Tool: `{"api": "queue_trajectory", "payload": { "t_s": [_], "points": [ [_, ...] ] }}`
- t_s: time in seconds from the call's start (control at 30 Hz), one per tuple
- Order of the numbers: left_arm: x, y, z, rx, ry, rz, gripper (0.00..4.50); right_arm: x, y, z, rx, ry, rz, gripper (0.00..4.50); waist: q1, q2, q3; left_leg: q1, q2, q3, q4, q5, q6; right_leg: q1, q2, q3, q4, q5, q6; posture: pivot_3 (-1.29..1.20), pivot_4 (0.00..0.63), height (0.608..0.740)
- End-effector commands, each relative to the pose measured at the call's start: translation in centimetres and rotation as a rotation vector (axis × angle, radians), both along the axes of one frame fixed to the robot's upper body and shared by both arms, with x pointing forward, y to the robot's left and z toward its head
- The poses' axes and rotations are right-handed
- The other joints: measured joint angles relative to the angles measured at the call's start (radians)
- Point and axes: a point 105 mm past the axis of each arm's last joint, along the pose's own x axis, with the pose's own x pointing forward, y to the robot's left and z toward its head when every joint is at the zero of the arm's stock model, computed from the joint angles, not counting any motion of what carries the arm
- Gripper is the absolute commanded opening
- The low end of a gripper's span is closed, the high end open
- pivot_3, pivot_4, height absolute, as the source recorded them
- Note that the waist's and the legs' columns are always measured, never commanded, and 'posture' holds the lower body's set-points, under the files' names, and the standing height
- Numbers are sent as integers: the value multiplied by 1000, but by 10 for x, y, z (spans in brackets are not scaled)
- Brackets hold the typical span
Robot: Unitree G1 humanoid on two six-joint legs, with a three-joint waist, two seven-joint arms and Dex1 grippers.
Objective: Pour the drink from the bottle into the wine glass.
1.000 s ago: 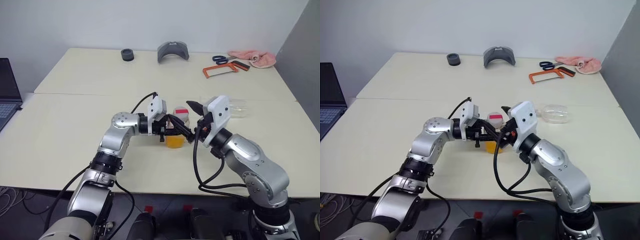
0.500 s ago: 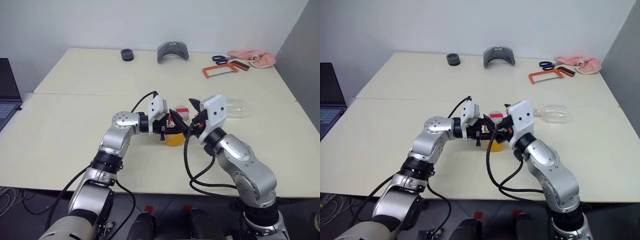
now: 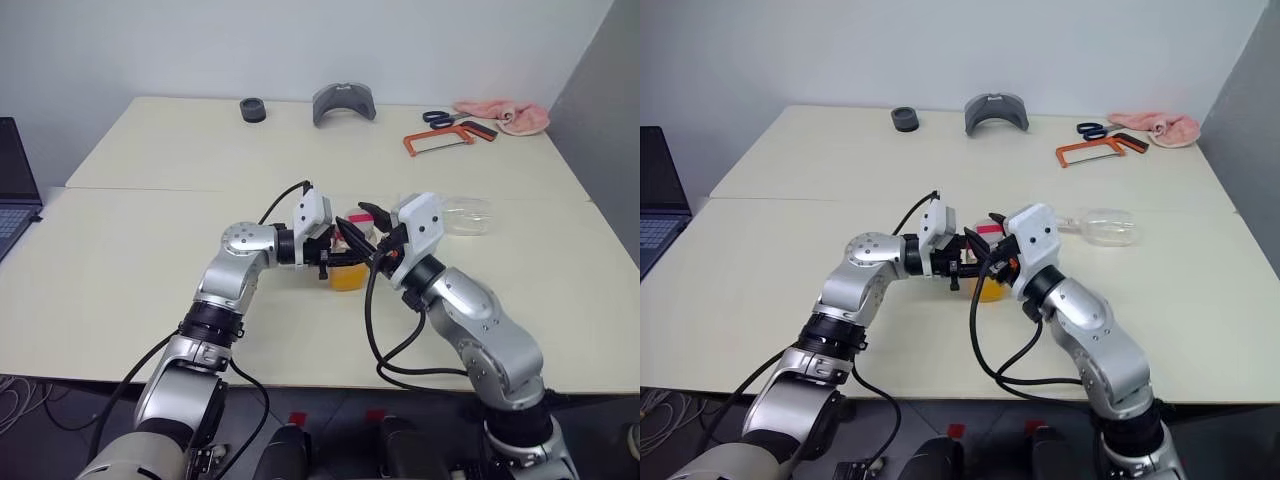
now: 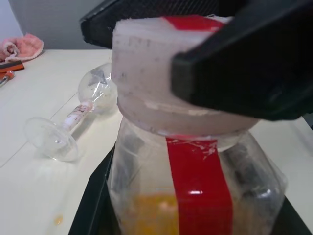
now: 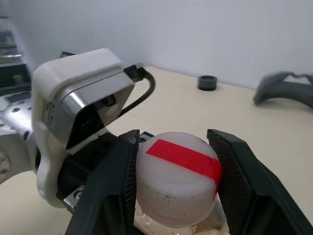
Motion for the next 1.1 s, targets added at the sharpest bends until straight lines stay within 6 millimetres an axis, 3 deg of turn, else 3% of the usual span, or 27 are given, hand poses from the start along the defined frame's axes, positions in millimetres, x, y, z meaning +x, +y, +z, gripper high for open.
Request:
{"api": "queue_trajectory", "payload": {
  "t_s": [0.03,0.13,0.27,0.37,0.47,0.6,0.77,1.1],
  "points": [
    [-11,-10,18,-7,-40,-114,1709,-20,6,3,-99,18,369,1860,0,0,0,0,0,0,0,0,0,0,0,0,0,0,0,0,150,740],
    [-8,-9,22,2,-58,-121,1706,-5,-10,4,-157,94,426,1860,-1,0,0,0,0,3,0,0,0,1,0,0,-1,0,0,0,150,740],
    [-5,-7,25,-4,-71,-106,1688,0,-22,10,-158,97,415,1860,-2,0,0,0,0,3,0,0,0,0,0,-1,0,0,0,0,150,740],
    [-6,-6,25,-6,-70,-102,1688,1,-25,16,-121,89,382,2906,-2,0,0,0,1,2,0,0,0,0,0,0,0,0,0,0,150,740],
    [-8,-4,24,-13,-65,-95,1688,-15,-26,16,-118,79,389,3923,-2,0,0,-1,1,0,0,0,0,0,-1,0,0,0,0,0,150,740],
    [-9,-2,22,-16,-60,-87,1681,-21,-25,26,-76,13,304,3956,-1,0,0,-1,2,-2,0,0,0,0,-2,0,0,0,0,0,150,740],
    [-10,0,20,-16,-53,-82,1681,-11,-16,31,-49,-66,160,3956,-5,0,0,-1,1,-2,0,0,0,0,-1,0,0,0,0,0,150,740],
    [-9,1,21,-17,-50,-80,1680,3,-23,22,-140,-121,47,3956,-8,0,0,-1,1,-2,0,0,0,0,-1,0,0,0,0,0,150,740]
  ]
}}
